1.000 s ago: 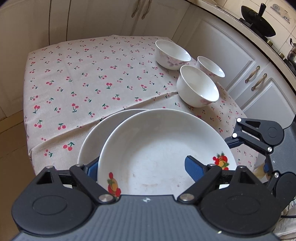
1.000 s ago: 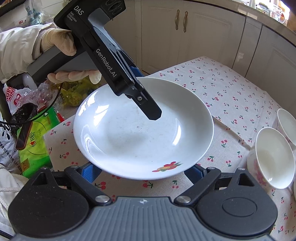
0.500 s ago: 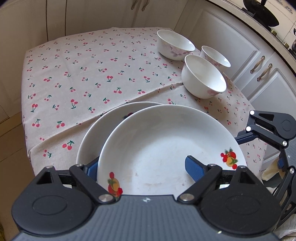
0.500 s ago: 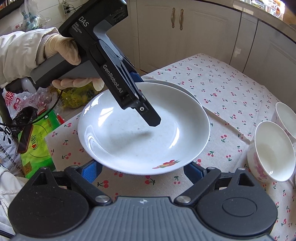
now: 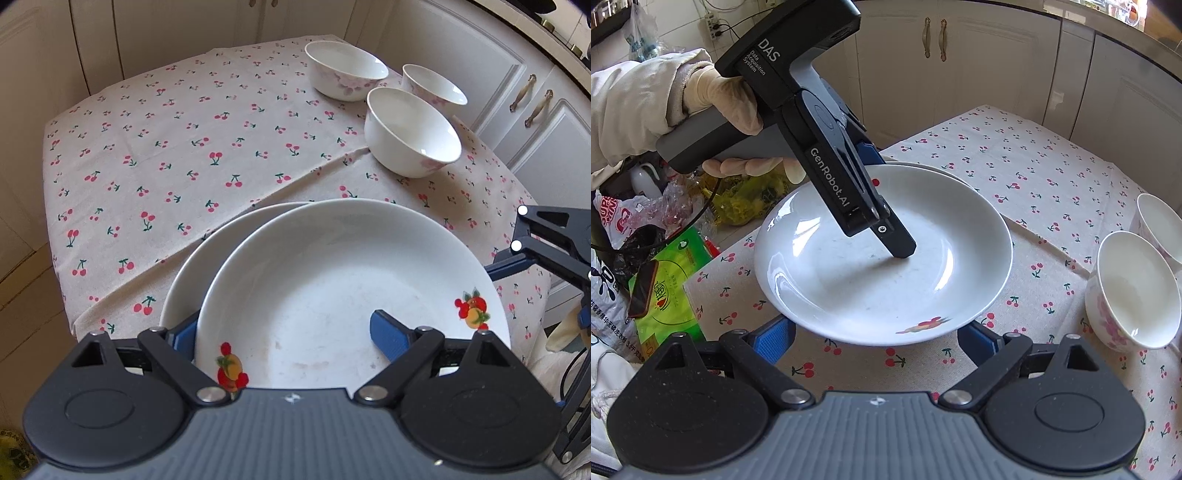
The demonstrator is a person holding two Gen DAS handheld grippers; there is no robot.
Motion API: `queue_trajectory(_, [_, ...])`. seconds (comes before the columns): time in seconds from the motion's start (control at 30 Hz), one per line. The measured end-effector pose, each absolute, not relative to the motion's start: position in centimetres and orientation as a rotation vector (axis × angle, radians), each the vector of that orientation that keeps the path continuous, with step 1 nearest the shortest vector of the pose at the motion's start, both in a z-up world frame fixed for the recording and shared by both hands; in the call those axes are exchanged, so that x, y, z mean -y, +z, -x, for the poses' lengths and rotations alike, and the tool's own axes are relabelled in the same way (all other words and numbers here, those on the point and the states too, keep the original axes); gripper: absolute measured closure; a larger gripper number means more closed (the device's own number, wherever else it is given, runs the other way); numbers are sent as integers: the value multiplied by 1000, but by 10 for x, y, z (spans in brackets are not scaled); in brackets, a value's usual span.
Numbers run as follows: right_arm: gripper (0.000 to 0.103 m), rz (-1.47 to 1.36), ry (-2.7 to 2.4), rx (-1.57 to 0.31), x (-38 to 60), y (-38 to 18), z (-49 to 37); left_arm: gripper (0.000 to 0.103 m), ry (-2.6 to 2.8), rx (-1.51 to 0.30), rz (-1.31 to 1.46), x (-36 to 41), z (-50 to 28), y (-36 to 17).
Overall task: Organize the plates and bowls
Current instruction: 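Lower the held plate onto the stacked plates with the left tool, then open the left tool and withdraw from the plate stack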
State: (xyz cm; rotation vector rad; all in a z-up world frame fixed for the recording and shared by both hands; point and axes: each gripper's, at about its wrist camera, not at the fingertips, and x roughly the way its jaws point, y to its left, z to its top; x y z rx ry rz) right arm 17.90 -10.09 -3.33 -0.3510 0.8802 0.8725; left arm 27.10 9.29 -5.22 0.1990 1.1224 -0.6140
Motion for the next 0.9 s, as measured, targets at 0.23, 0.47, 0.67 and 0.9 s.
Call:
queue_trajectory(0.23, [6, 339, 878, -872, 102, -31, -176, 12, -618, -1154, -97, -107, -278, -49])
queue_trajectory(0.47, [6, 321, 886, -874, 102, -32, -176, 12, -613, -1162, -81, -111, -277, -46])
queue_trajectory(0.67, [6, 305, 891, -876, 102, -32, -176, 12, -597, -1177, -80, -115, -272, -44])
queue_trajectory(0.9, [6, 296, 892, -884, 102, -35, -180, 12, -575, -1183, -41, -124, -265, -39])
